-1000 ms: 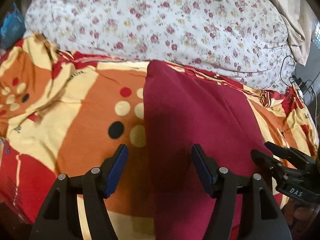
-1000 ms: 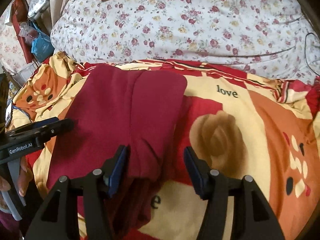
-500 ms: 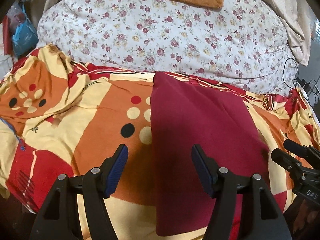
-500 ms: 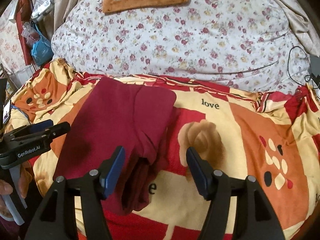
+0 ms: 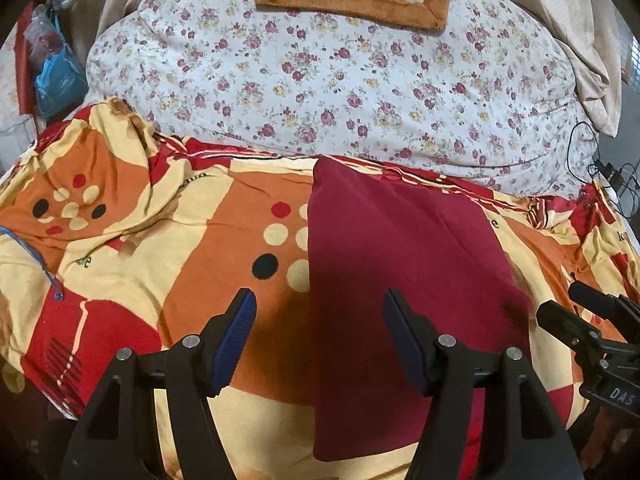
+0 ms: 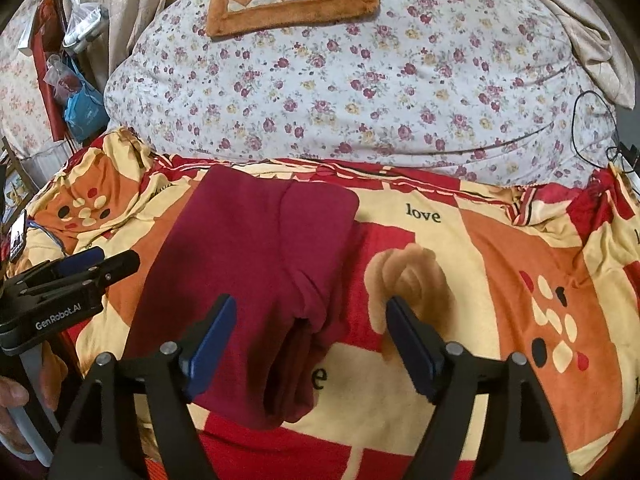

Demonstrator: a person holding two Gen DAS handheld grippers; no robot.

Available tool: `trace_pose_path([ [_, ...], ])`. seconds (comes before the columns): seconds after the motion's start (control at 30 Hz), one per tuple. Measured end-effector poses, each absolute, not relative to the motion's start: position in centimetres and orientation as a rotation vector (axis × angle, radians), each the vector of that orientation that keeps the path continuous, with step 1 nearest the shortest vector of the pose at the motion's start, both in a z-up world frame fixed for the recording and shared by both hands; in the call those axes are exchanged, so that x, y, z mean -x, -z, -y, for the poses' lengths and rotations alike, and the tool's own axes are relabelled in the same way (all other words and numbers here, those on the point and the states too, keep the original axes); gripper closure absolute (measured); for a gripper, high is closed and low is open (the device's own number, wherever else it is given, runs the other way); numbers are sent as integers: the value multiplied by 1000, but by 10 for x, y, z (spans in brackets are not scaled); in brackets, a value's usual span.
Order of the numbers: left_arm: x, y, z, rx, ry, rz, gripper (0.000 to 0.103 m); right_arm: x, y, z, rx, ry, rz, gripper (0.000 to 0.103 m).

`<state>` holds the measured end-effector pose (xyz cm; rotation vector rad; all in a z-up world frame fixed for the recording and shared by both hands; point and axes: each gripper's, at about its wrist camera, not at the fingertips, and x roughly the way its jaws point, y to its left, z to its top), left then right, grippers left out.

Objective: Fold small clothes

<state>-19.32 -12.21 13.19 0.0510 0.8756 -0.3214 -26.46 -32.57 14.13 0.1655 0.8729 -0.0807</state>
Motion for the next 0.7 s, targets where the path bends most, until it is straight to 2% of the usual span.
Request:
trace_pose_path([
  [0.7,189,-123,126,-66,310,-897,47,258,-136,324,-172,75,-891,19],
])
